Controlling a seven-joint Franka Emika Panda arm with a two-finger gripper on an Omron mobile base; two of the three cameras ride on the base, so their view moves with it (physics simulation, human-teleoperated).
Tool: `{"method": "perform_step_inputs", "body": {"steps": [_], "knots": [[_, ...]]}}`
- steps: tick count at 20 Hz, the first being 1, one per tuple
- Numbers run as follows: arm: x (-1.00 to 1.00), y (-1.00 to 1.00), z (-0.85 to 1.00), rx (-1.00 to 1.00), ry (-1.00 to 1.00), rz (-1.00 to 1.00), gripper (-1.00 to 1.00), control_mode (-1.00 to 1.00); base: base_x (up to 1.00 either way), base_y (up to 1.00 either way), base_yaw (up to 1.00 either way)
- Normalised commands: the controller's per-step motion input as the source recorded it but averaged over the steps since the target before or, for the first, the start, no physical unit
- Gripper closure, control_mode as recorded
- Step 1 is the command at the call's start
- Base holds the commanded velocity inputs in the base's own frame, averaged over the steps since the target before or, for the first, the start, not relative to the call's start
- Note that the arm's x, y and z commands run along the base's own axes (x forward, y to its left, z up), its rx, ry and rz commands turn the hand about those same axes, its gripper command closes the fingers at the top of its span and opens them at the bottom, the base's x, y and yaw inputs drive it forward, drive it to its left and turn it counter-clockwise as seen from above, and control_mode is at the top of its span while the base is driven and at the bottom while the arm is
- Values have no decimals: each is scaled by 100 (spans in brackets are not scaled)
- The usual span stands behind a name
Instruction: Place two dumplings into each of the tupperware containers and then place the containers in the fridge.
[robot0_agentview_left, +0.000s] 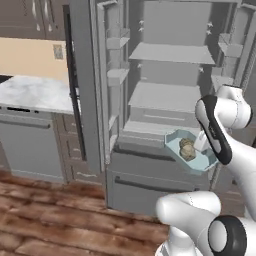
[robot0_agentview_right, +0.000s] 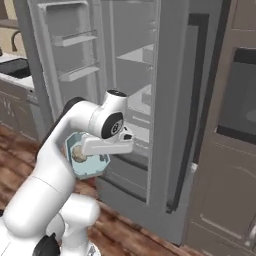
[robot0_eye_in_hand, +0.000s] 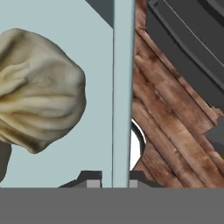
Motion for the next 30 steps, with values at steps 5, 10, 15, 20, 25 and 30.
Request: {"method": "perform_step_inputs", "body": {"steps": [5,10,15,20,25,30], "knots": [[0,0,0,0,0,0,100,100,66,12,-42],[0,0,0,0,0,0,100,100,37,36,-50],[0,0,0,0,0,0,100,100,57,47,-35],[0,0,0,0,0,0,100,100,45,38,-16],[0,0,0,0,0,0,100,100,-9,15,-1],[0,0,0,0,0,0,100,100,-94,-21,0]]}}
